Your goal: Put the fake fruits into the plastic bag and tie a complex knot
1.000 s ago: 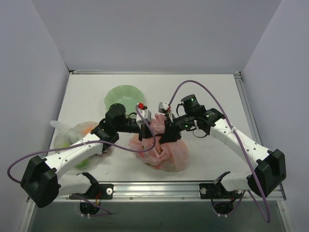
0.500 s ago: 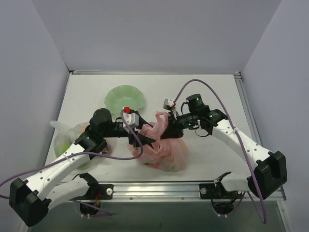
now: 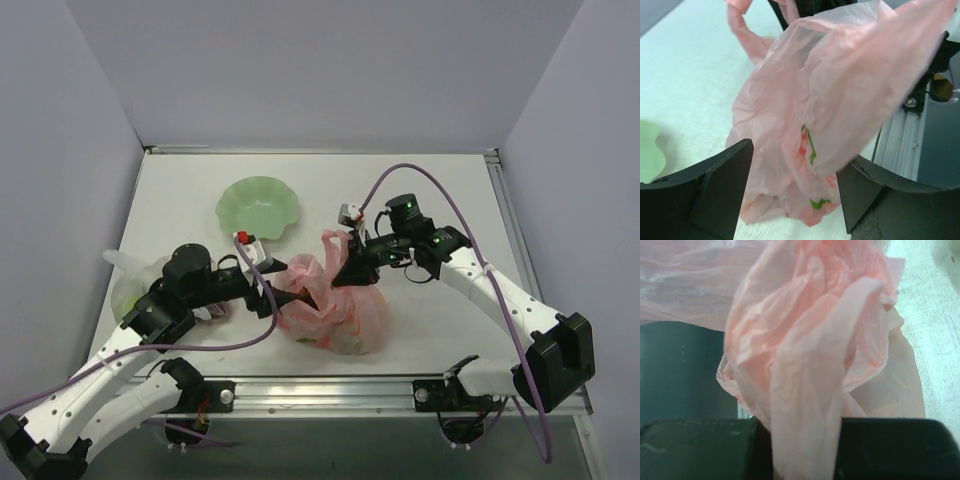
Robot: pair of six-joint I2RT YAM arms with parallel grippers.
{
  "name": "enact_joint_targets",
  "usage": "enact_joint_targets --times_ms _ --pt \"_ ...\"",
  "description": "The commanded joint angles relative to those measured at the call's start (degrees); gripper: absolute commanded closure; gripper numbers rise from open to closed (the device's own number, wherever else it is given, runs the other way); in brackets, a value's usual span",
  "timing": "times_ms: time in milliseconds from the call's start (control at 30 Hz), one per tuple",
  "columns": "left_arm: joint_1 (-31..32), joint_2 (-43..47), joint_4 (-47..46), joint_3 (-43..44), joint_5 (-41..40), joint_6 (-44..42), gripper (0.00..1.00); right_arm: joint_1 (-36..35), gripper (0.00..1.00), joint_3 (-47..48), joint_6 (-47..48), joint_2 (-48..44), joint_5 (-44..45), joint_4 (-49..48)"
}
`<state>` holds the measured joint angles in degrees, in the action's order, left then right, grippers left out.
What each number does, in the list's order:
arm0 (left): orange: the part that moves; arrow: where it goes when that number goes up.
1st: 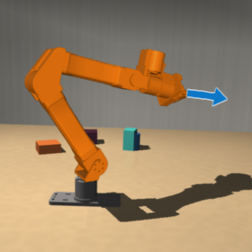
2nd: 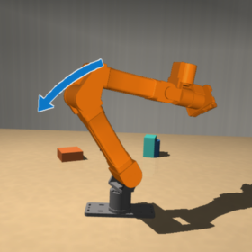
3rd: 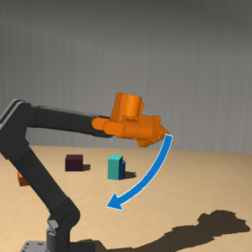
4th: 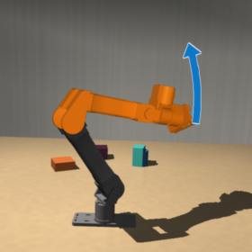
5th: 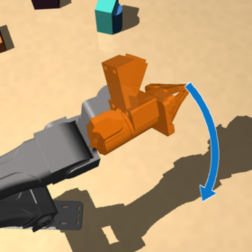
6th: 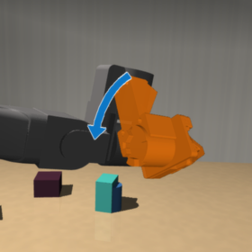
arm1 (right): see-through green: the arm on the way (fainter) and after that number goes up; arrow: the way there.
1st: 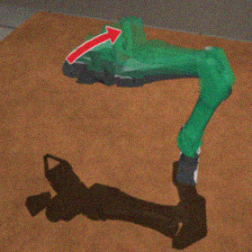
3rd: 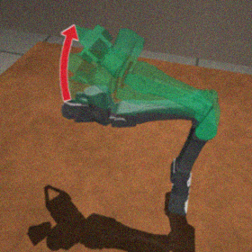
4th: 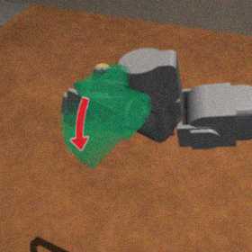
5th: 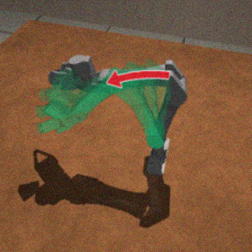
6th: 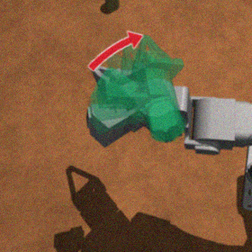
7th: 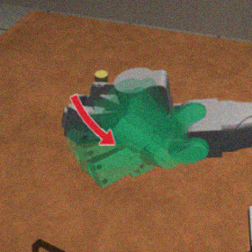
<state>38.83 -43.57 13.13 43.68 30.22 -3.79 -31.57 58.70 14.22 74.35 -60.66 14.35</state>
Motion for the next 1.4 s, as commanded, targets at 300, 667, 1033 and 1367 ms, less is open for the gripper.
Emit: enact_joint_targets --times_ms 300,667,1033,1367 --pt "3.70 9.57 6.58 -2.81 -13.73 7.65 0.25 -2.00 1.00 1.42 -11.75 0.45 12.40 -2.66" --pt "16.37 -5.54 -9.16 -0.97 -34.24 14.25 0.30 -5.60 1.00 -0.24 -25.29 -1.75 24.97 -6.78" --pt "11.20 -13.30 -21.73 -0.70 -23.39 13.37 0.76 -2.80 1.00 8.25 -5.72 1.66 6.82 -1.72" --pt "3.71 -8.72 -23.32 -4.65 -9.39 16.08 1.00 0.73 0.83 36.23 26.30 20.57 -1.48 35.66"
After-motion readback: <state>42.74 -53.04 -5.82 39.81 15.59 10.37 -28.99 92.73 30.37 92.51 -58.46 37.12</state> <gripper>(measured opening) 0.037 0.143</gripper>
